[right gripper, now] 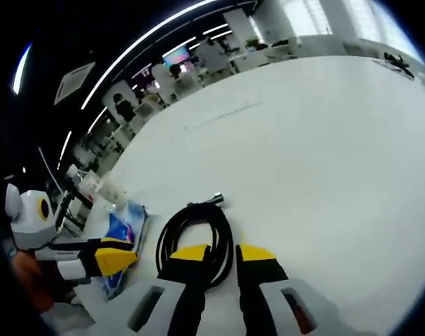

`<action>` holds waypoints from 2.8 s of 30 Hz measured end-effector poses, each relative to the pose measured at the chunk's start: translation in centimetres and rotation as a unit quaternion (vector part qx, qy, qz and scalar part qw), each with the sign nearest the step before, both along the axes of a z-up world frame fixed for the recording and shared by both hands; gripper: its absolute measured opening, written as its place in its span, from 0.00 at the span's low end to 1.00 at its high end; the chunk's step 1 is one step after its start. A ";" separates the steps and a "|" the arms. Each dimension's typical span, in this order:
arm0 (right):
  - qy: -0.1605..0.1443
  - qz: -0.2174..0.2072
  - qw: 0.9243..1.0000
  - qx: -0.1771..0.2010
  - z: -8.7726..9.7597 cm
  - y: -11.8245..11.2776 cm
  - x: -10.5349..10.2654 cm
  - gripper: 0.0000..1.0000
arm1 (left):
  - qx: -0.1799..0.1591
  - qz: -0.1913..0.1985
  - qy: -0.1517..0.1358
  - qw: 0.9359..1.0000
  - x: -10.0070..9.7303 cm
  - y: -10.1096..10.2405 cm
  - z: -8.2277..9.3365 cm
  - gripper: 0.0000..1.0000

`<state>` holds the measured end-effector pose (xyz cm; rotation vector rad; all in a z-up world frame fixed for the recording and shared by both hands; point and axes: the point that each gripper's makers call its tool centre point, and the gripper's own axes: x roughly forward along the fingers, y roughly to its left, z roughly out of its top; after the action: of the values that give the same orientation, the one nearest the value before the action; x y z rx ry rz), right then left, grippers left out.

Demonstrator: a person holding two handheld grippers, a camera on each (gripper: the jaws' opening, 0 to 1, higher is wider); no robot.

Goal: Arrange the tabletop items into an orderly group along one side of the table until the central work area is clear of visible clutter.

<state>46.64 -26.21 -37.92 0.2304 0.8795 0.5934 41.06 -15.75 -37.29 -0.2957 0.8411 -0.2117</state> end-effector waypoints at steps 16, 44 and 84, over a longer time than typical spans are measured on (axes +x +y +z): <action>-0.013 0.007 1.000 0.017 0.3 1.5 -2.4 0.17 | 0.037 -0.015 -0.017 0.999 -3.9 0.9 2.1 0.21; -0.020 0.038 0.999 0.012 0.8 1.0 -8.1 0.21 | 0.041 0.043 0.001 0.998 -11.1 5.0 2.1 0.19; -0.026 0.122 0.992 -0.011 1.7 0.6 -15.8 0.24 | -0.041 0.214 0.036 0.975 -10.2 9.7 -2.6 0.16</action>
<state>30.84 -25.66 -36.25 0.0871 0.8700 0.8137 30.84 -6.09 -39.86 -0.5573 0.8206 0.1689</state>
